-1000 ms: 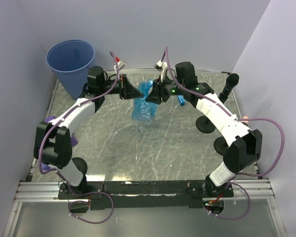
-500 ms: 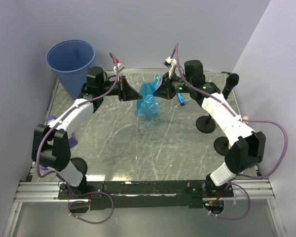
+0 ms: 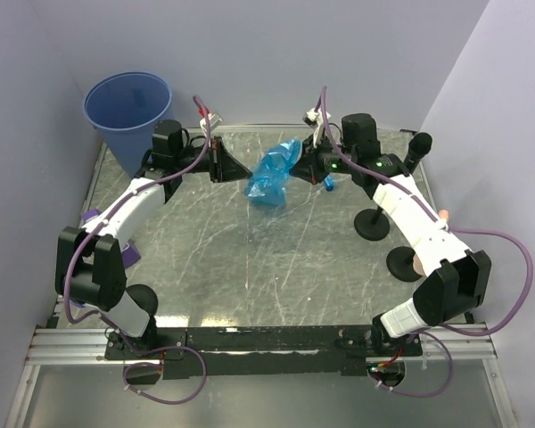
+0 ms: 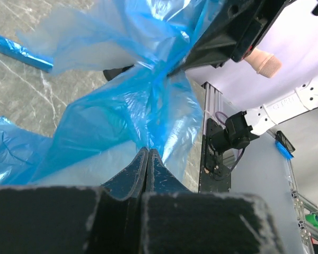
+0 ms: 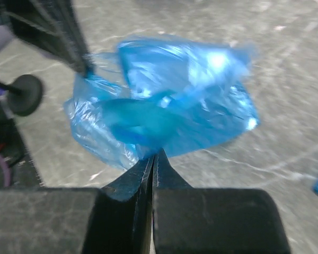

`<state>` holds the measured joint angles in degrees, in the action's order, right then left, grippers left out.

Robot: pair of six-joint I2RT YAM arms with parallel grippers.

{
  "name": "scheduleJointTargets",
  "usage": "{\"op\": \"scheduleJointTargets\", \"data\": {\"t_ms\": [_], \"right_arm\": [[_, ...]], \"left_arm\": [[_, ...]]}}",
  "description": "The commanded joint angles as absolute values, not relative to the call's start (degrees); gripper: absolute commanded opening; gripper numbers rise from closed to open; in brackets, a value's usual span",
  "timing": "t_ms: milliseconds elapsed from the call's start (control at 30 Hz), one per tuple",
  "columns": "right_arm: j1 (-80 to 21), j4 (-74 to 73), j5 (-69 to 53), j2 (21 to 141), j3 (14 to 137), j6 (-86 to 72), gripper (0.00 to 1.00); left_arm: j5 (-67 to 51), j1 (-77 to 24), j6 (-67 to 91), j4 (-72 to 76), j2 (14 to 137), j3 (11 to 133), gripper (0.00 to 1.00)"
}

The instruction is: Put the trash bags into the trash bin

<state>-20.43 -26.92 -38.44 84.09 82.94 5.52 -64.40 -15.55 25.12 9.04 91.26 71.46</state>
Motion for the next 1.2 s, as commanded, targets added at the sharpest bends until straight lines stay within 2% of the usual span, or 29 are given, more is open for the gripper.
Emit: {"op": "scheduleJointTargets", "data": {"t_ms": [0, 400, 700, 833, 867, 900, 933, 967, 1067, 1100, 1167], "right_arm": [[-20.30, -28.21, -29.54, 80.42, 83.23, 8.26, 0.00], [-19.95, -28.21, -18.02, 80.42, 83.41, 8.70, 0.00], [-18.11, -27.69, -14.42, 79.10, 82.79, 7.74, 0.00], [-17.67, -27.86, -17.91, 78.14, 81.92, 6.85, 0.00], [-17.67, -27.77, -20.28, 77.79, 81.65, 7.38, 0.00], [-17.84, -27.60, -23.43, 77.52, 81.65, 8.51, 0.00], [-18.02, -27.77, -26.08, 77.61, 81.82, 9.74, 0.00], [-18.54, -28.12, -27.23, 77.69, 82.44, 10.80, 0.00], [-20.21, -28.56, -27.07, 78.05, 83.84, 14.49, 0.00], [-20.48, -28.56, -26.98, 78.05, 84.20, 14.76, 0.00], [-20.57, -28.83, -27.33, 78.66, 85.51, 15.12, 0.00]], "left_arm": [[-64.16, -15.03, 22.23, 8.61, 87.89, 71.72, 0.01], [-63.02, -13.80, 16.44, 5.28, 85.78, 71.28, 0.01], [-61.09, -12.83, 12.04, 0.97, 84.47, 68.65, 0.01], [-59.59, -12.74, 15.02, 4.12, 83.93, 65.92, 0.01], [-60.55, -12.74, 15.90, 5.17, 84.46, 65.48, 0.03], [-60.90, -12.83, 16.43, 5.45, 84.98, 65.57, 0.13], [-60.82, -12.92, 16.87, 4.75, 85.69, 66.00, 0.29], [-60.39, -13.01, 16.96, 4.75, 85.78, 66.35, 0.40], [-56.88, -13.53, 15.82, 10.52, 82.89, 64.08, 0.55], [-55.21, -13.88, 15.73, 11.76, 81.84, 63.55, 0.64], [-53.53, -15.55, 14.25, 14.06, 81.47, 63.45, 0.74]]}}
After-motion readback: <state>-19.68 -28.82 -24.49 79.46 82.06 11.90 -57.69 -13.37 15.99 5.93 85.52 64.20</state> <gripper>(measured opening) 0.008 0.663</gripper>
